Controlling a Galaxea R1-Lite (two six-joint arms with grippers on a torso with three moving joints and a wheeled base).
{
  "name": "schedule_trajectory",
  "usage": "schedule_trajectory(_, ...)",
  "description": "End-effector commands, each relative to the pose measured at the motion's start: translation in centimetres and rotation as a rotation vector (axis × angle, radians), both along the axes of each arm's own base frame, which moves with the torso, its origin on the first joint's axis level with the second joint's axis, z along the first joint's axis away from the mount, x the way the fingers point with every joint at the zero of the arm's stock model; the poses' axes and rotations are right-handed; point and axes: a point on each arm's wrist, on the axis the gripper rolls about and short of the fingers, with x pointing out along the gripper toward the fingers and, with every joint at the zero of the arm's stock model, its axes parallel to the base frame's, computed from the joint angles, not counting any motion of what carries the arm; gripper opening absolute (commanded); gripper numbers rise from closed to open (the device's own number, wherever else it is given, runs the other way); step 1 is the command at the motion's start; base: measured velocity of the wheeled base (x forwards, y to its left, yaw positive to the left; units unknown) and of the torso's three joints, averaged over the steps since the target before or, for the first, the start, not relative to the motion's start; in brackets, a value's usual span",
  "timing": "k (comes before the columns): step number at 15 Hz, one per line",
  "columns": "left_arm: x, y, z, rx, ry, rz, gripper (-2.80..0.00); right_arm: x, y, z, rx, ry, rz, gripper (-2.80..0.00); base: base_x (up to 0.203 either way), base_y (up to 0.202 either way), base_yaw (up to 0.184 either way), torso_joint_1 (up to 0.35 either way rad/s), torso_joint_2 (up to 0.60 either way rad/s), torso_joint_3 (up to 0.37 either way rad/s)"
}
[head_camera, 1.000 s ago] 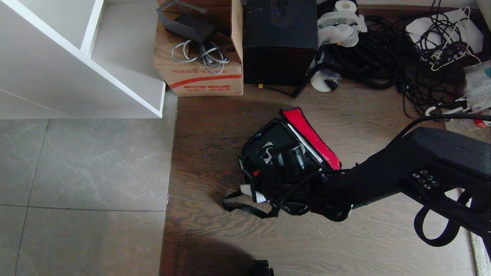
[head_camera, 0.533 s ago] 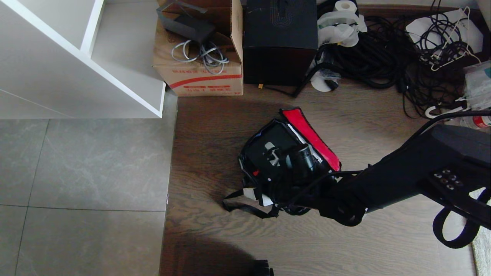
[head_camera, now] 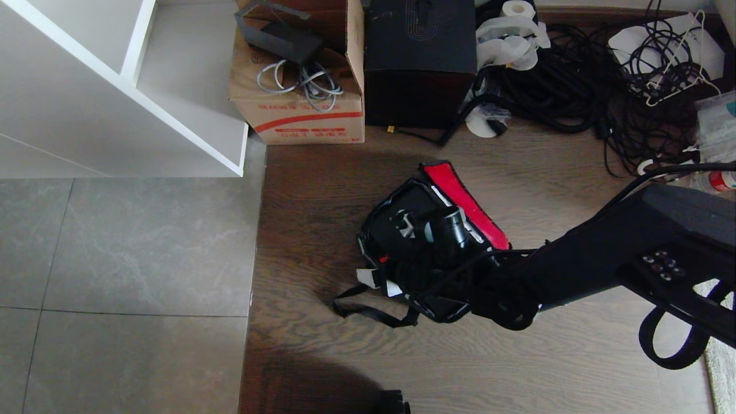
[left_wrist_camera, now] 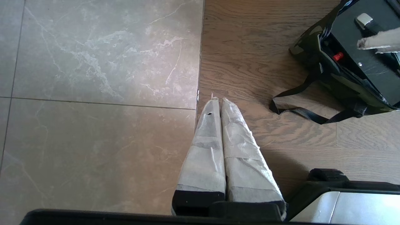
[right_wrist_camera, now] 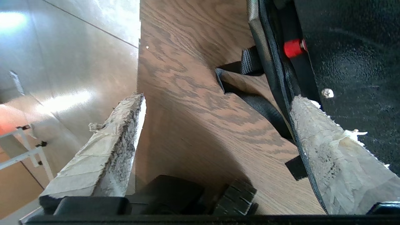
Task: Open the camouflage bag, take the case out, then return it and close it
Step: Close the top of the storage box
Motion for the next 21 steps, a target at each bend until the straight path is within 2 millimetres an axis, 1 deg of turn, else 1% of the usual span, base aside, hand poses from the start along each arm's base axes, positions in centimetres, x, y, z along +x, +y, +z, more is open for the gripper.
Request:
schedule_trajectory(1, 0.0, 0.0, 0.0, -0.001, 0.0, 0.0, -2.8, -0.4, -0.3, 1.3, 0.029, -0.014, 0.015, 0.0, 0.0, 0.0, 0.0, 0.0, 0.0, 0.0)
schedule_trajectory(3, 0.0, 0.0, 0.0, -0.001, 0.0, 0.0, -2.8, -1.3, -0.8, 2.9, 0.072, -0.015, 0.083, 0.0, 0.0, 0.0, 0.0, 0.0, 0.0, 0.0)
schedule_trajectory(4, 0.0, 0.0, 0.0, -0.001, 0.0, 0.0, -2.8, -1.6, -1.0, 3.3, 0.083, -0.014, 0.102, 0.0, 0.0, 0.0, 0.0, 0.0, 0.0, 0.0)
schedule_trajectory(8, 0.0, 0.0, 0.0, -0.001, 0.0, 0.0, -2.8, -2.3, -1.7, 2.3, 0.057, 0.024, 0.101, 0.0, 0.0, 0.0, 0.0, 0.0, 0.0, 0.0)
schedule_trajectory(21, 0.0, 0.0, 0.0, -0.001, 0.0, 0.0, -2.8, -2.6, -2.0, 3.0, 0.067, 0.015, 0.1, 0.0, 0.0, 0.0, 0.0, 0.0, 0.0, 0.0)
